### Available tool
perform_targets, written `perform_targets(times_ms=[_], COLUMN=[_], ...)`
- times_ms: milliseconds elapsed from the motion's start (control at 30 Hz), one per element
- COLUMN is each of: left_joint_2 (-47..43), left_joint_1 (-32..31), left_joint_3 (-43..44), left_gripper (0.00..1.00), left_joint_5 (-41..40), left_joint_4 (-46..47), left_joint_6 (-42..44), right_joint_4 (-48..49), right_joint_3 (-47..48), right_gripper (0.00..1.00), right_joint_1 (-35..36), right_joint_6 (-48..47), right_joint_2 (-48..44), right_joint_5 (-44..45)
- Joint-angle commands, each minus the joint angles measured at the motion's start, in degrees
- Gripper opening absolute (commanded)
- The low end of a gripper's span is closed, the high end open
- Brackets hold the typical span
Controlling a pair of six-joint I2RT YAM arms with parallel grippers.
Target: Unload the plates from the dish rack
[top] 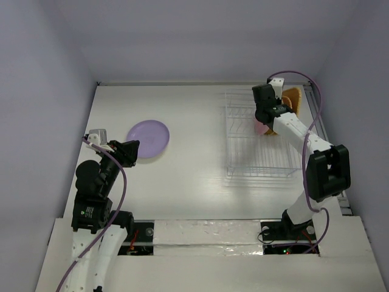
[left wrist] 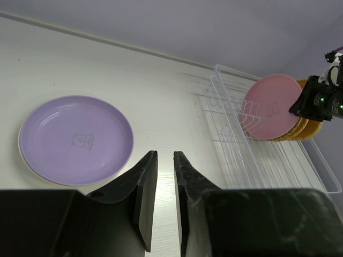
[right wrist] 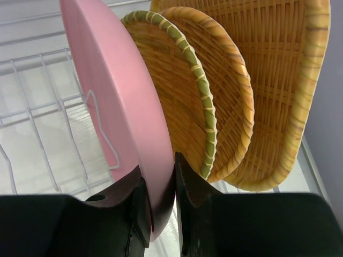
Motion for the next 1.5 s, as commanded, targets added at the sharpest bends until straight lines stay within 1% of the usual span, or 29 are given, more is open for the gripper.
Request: perform_targets(times_ms=[0,67,100,133,233,367,433,567,733,767,800,867,900,933,967,1000,1033,1067,1100,1167,1233,1267,1300,1333,1367,1467], left_joint_2=[0.15,0.23,0.24,0.32,0.41,0.59,0.67,0.85,0.94,0.94,0.94,1.03,1.03,1.03,1.03,0.94,0.94,0.85,0.85,0.76,0.59,0.59,0.5,0.41,0.32,0.24], left_joint_1=[0.39,0.39,0.39,0.39,0.39,0.39,0.39,0.39,0.39,0.39,0.39,0.39,0.39,0.39,0.39,0.39,0.39,0.39,0.39,0.39,0.39,0.39,0.39,0.39,0.39,0.39], left_joint_3=[-0.4,-0.4,-0.4,-0.4,-0.4,-0.49,-0.49,-0.49,-0.49,-0.49,-0.49,-0.4,-0.49,-0.4,-0.49,-0.49,-0.49,-0.49,-0.49,-0.4,-0.4,-0.4,-0.4,-0.4,-0.4,-0.4], left_gripper=[0.16,0.17,0.18,0.18,0.19,0.2,0.21,0.23,0.24,0.24,0.24,0.24,0.24,0.24,0.24,0.24,0.25,0.25,0.25,0.25,0.25,0.25,0.25,0.25,0.25,0.26], left_joint_5=[0.31,0.31,0.4,0.49,0.49,0.58,0.58,0.84,1.19,1.19,1.19,1.19,1.19,1.19,1.1,0.93,0.84,0.84,0.84,0.84,0.75,0.75,0.58,0.66,0.58,0.4], left_joint_4=[2.8,2.8,2.8,2.89,2.89,2.89,2.98,3.06,3.15,3.24,3.24,3.24,3.24,3.24,3.15,3.07,3.06,3.06,2.98,2.89,2.8,2.89,2.8,2.8,2.8,2.8], left_joint_6=[0.18,0.18,0.18,0.18,0.18,0.18,0.18,0.18,0.18,0.18,0.18,0.18,0.18,0.18,0.18,0.18,0.18,0.18,0.18,0.18,0.18,0.18,0.18,0.18,0.18,0.18], right_joint_4=[0.45,-0.51,-0.6,-0.69,-2.62,-4.29,-5.78,-6.58,-7.63,-7.11,-6.24,-1.33,0.69,2.54,7.08,9.65,11.94,16.31,18.71,23.01,24.88,28.02,29.88,30.85,31.47,32.27], right_joint_3=[3.67,4.37,4.46,4.72,6.65,8.85,9.55,10.7,12.81,13.16,13.51,12.9,11.51,10.8,9.83,8.87,7.2,6.66,6.22,7.0,8.32,9.55,10.78,10.79,11.4,14.82], right_gripper=[0.13,0.1,0.02,0.0,0.0,0.0,0.0,0.0,0.0,0.0,0.0,0.0,0.0,0.0,0.0,0.0,0.0,0.0,0.0,0.0,0.0,0.0,0.0,0.0,0.0,0.0], right_joint_1=[0.22,0.22,0.82,0.83,1.45,3.46,4.16,5.22,8.82,10.74,11.89,14.18,16.54,17.52,18.4,19.8,20.34,20.86,21.74,23.06,23.59,23.59,24.29,24.3,24.91,26.14], right_joint_6=[-0.79,-1.85,-2.28,-3.33,-4.22,-6.94,-7.12,-7.39,-7.04,-7.04,-7.04,-6.51,-5.9,-3.8,-2.48,-0.99,2.6,4.37,5.96,10.88,15.17,16.77,19.39,20.55,21.87,25.12], right_joint_2=[-2.41,-3.02,-3.28,-3.37,-3.55,-4.95,-5.92,-10.05,-14.53,-15.58,-16.11,-16.91,-17.08,-17.0,-16.74,-16.39,-14.9,-13.76,-12.53,-7.61,-3.83,-0.33,2.92,2.95,6.09,11.11], right_joint_5=[1.05,1.75,1.84,1.76,2.89,7.45,8.26,9.49,10.72,10.72,9.07,4.33,-2.05,-5.94,-10.5,-18.38,-22.2,-26.07,-32.02,-38.2,-41.91,-43.06,-46.55,-47.37,-47.9,-49.3])
